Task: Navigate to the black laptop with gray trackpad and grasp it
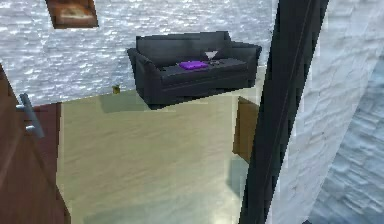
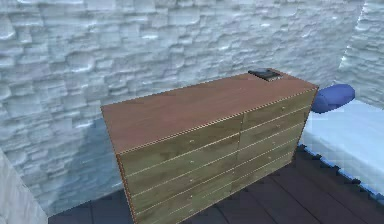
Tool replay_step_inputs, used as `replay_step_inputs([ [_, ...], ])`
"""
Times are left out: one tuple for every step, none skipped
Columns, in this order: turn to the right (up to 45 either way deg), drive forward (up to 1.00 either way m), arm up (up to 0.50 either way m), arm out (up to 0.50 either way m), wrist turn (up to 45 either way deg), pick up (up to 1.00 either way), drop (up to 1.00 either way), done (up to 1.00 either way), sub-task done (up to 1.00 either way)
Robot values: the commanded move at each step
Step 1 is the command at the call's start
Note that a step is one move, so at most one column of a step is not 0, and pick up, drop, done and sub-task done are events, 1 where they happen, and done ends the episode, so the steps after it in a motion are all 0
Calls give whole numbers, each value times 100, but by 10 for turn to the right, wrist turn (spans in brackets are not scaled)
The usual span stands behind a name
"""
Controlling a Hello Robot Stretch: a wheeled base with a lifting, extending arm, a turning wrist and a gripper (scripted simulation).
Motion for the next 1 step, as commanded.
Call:
replay_step_inputs([
  [-60,0,0,0,0,0,0,0,0],
])
